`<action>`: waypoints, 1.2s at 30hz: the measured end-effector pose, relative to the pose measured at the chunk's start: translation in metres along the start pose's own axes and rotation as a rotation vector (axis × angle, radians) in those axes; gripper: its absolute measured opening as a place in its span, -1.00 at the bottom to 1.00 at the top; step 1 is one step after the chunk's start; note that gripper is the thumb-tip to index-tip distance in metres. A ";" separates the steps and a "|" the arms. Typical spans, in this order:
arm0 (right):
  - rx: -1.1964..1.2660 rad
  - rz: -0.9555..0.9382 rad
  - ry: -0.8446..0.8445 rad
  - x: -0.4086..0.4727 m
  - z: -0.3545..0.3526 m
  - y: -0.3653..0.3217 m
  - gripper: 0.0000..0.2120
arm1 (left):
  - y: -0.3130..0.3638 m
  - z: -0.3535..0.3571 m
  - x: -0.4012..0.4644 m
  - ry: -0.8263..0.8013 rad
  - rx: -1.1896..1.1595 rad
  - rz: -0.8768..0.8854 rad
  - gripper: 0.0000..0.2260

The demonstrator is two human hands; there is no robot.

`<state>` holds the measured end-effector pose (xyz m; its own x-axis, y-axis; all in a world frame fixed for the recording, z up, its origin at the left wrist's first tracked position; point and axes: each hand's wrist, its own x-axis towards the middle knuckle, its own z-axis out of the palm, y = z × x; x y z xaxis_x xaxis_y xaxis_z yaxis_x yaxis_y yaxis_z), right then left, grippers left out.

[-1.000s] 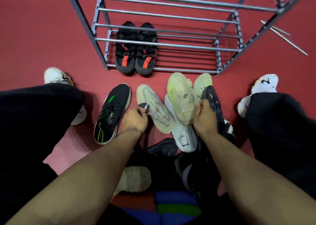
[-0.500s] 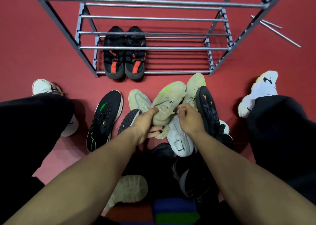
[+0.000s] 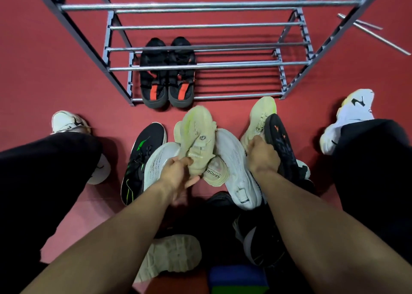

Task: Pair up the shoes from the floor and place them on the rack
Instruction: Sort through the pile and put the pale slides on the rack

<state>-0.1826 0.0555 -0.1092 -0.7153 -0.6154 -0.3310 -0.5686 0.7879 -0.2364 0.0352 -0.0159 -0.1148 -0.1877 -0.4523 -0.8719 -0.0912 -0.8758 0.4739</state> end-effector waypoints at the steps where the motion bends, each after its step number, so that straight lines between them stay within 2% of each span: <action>1: 0.077 0.023 0.034 -0.001 -0.006 -0.005 -0.88 | -0.001 -0.003 0.002 0.019 -0.017 0.001 -0.57; 3: 0.221 0.005 0.124 -0.004 -0.022 -0.019 -0.89 | -0.002 -0.005 0.003 0.035 -0.025 0.007 -0.60; 5: 0.270 -0.090 0.171 -0.016 -0.037 -0.030 -0.88 | -0.001 -0.003 0.001 0.012 -0.028 0.018 -0.62; 11: -0.064 -0.332 -0.080 -0.095 -0.009 -0.024 -0.89 | -0.002 0.001 -0.006 -0.004 -0.011 0.040 -0.57; 13: -0.016 -0.382 -0.108 -0.096 0.002 -0.023 -0.82 | -0.008 -0.005 -0.004 -0.003 0.029 0.030 -0.61; 14: 0.088 -0.375 -0.116 -0.093 0.005 -0.025 -0.77 | -0.011 -0.008 -0.004 0.007 0.054 0.026 -0.69; 16: 0.362 -0.251 -0.054 -0.086 0.006 -0.032 -0.76 | -0.015 -0.013 -0.005 0.030 0.092 0.010 -0.84; 17: 0.511 -0.117 0.010 -0.079 0.009 -0.032 -0.79 | -0.016 -0.014 -0.005 0.035 0.098 0.000 -0.86; 19: 0.768 0.202 0.092 -0.067 0.010 -0.032 -0.89 | -0.015 -0.015 -0.003 0.040 0.105 0.003 -0.77; 21: 0.831 0.381 -0.009 -0.057 0.010 -0.027 -0.85 | -0.014 -0.015 0.000 0.026 0.110 0.020 -0.66; 23: 0.824 0.426 -0.167 -0.049 0.013 -0.024 -0.78 | -0.014 -0.014 -0.002 0.011 0.125 0.029 -0.63; 26: 0.824 0.459 -0.125 -0.039 0.020 -0.025 -0.72 | -0.014 -0.013 -0.007 -0.003 0.110 0.026 -0.67; 29: 0.738 0.450 -0.155 -0.037 0.017 -0.025 -0.59 | -0.017 -0.014 -0.003 0.018 0.027 0.065 -0.58; 31: 0.788 0.457 -0.229 -0.037 0.006 -0.021 -0.68 | -0.017 -0.014 -0.006 0.003 0.008 0.091 -0.62; 34: 1.104 0.558 -0.392 -0.036 -0.013 -0.015 -0.89 | -0.014 -0.012 -0.011 -0.018 -0.030 0.136 -0.68; 36: 1.327 0.641 -0.486 -0.035 -0.023 -0.008 -0.96 | -0.010 -0.008 -0.014 -0.019 -0.064 0.154 -0.64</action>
<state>-0.1624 0.0704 -0.0750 -0.3444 -0.3221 -0.8818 0.7138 0.5203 -0.4688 0.0461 -0.0025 -0.1085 -0.2132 -0.5794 -0.7867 0.0024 -0.8055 0.5926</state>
